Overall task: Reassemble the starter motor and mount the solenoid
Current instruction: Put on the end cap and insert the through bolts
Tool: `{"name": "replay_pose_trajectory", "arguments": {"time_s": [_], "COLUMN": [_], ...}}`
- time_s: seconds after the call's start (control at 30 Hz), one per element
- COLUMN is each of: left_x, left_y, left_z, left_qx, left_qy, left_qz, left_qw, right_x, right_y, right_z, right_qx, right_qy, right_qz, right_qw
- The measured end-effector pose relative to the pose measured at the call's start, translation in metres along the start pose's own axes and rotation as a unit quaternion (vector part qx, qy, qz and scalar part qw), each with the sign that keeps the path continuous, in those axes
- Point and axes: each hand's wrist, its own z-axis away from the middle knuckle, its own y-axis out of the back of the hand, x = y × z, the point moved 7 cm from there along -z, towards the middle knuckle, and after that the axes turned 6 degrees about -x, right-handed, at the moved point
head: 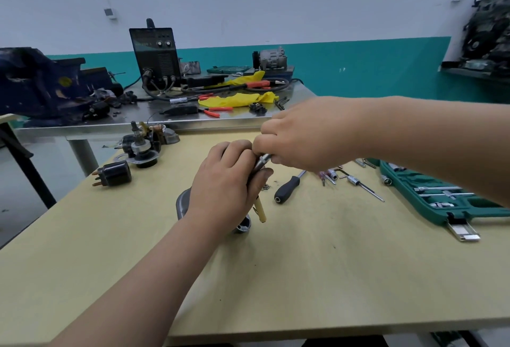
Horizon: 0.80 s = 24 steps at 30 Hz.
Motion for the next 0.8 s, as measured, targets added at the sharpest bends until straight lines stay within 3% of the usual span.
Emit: {"name": "replay_pose_trajectory", "arguments": {"time_s": [0.13,0.2,0.3,0.33,0.37,0.47,0.53,0.6,0.67,0.7,0.73,0.8], "left_x": [0.003,0.003,0.002,0.002,0.001,0.0,-0.001,-0.001,-0.001,-0.002,-0.002,-0.001], "left_y": [0.001,0.001,0.001,0.002,0.002,0.003,0.004,0.005,0.005,0.005,0.005,0.005], "left_z": [0.002,0.002,-0.001,-0.001,-0.001,0.001,0.002,0.002,0.002,0.002,0.002,0.0], "left_qx": [0.006,0.001,-0.002,0.001,0.003,0.002,-0.001,0.001,0.0,-0.003,-0.005,-0.008], "left_qy": [-0.011,-0.015,-0.026,-0.03,-0.032,-0.04,-0.041,-0.036,-0.024,-0.014,-0.007,-0.006], "left_qz": [-0.002,0.001,0.011,0.015,0.022,0.033,0.035,0.039,0.046,0.053,0.058,0.053], "left_qw": [1.0,1.0,1.0,0.999,0.999,0.999,0.999,0.999,0.999,0.999,0.998,0.999], "right_x": [0.008,0.011,0.014,0.014,0.015,0.006,-0.001,0.004,0.009,0.011,0.011,0.004], "right_y": [-0.007,-0.012,-0.026,-0.023,-0.016,0.001,0.0,0.0,-0.002,-0.009,-0.019,-0.036], "right_z": [0.002,0.003,0.0,-0.001,-0.002,0.003,0.003,0.0,-0.003,-0.004,-0.002,0.005], "right_qx": [0.013,0.025,-0.03,-0.034,-0.023,0.027,0.045,0.055,0.075,0.068,0.029,-0.041], "right_qy": [-0.08,-0.15,-0.228,-0.213,-0.177,-0.053,0.014,-0.027,-0.107,-0.158,-0.208,-0.263], "right_qz": [-0.245,-0.355,-0.512,-0.493,-0.421,-0.138,-0.017,-0.114,-0.288,-0.376,-0.46,-0.63], "right_qw": [0.966,0.922,0.828,0.843,0.889,0.989,0.999,0.992,0.949,0.911,0.863,0.729]}}
